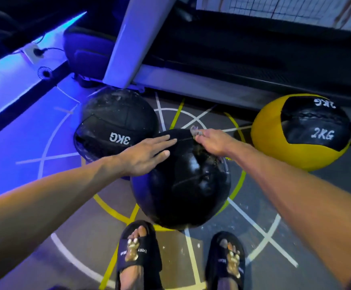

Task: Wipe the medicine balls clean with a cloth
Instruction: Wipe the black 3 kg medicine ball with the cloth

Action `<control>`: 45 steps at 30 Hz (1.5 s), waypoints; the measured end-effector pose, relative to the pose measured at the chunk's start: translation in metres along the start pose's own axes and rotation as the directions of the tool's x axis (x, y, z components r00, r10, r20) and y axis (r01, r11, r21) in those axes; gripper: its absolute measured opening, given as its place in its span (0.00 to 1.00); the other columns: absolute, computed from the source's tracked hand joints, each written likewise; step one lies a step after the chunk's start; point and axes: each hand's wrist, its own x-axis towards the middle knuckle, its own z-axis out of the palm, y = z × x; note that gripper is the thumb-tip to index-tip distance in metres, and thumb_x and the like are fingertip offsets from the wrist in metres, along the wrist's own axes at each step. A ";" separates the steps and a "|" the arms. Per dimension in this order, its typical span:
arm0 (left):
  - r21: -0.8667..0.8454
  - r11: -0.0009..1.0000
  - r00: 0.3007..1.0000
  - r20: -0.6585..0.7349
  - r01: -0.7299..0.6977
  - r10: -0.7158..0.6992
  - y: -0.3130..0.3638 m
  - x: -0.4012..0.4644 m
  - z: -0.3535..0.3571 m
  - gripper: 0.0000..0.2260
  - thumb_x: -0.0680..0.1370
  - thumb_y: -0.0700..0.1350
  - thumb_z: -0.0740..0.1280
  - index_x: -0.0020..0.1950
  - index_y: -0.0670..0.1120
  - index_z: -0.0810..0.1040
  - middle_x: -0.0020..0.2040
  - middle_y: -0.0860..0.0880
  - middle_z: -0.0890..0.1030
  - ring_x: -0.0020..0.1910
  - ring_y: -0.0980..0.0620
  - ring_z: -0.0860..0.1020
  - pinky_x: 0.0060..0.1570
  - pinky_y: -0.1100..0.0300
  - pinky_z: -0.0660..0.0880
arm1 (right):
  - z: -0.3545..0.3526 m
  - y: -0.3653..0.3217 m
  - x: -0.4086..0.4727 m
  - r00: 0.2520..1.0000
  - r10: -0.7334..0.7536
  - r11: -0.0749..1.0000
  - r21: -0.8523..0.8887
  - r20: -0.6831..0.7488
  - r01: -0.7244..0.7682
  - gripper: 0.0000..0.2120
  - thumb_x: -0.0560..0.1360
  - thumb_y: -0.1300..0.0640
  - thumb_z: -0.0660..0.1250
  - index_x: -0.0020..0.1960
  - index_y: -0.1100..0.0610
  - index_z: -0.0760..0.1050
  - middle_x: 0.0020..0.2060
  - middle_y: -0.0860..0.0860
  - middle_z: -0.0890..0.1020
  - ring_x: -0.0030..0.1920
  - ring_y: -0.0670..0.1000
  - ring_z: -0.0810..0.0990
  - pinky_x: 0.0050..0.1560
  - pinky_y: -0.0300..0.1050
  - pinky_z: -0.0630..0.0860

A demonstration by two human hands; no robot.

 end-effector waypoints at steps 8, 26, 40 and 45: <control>-0.122 0.992 0.904 -0.423 0.008 -0.060 -0.010 0.074 0.050 0.23 0.84 0.61 0.51 0.78 0.60 0.68 0.79 0.57 0.67 0.79 0.54 0.62 0.78 0.46 0.57 | 0.000 0.064 0.049 0.992 0.032 0.896 0.444 -0.119 0.025 0.17 0.84 0.51 0.59 0.69 0.51 0.77 0.64 0.42 0.79 0.65 0.44 0.76 0.68 0.34 0.68; -0.185 0.982 0.871 -0.487 -0.039 -0.057 -0.011 0.054 0.060 0.19 0.85 0.57 0.54 0.76 0.62 0.70 0.78 0.64 0.66 0.80 0.61 0.59 0.80 0.48 0.54 | 0.031 0.051 0.016 0.920 -0.048 0.925 0.329 -0.389 0.187 0.23 0.82 0.48 0.54 0.75 0.49 0.71 0.74 0.42 0.70 0.76 0.44 0.66 0.76 0.45 0.62; -0.169 0.986 0.859 -0.506 -0.012 -0.076 -0.008 0.053 0.061 0.19 0.85 0.55 0.54 0.76 0.59 0.71 0.78 0.62 0.68 0.79 0.60 0.61 0.78 0.43 0.59 | 0.071 0.079 -0.010 0.859 -0.023 0.901 0.362 -0.512 0.239 0.23 0.84 0.51 0.51 0.79 0.50 0.63 0.76 0.41 0.64 0.78 0.37 0.55 0.80 0.43 0.52; -0.188 0.982 0.852 -0.516 -0.012 -0.088 -0.007 0.051 0.062 0.19 0.85 0.55 0.55 0.75 0.58 0.72 0.77 0.62 0.69 0.79 0.59 0.62 0.78 0.43 0.60 | 0.092 0.062 -0.039 0.837 -0.057 0.897 0.341 -0.544 0.282 0.23 0.84 0.55 0.55 0.79 0.52 0.62 0.79 0.44 0.62 0.79 0.39 0.54 0.80 0.43 0.50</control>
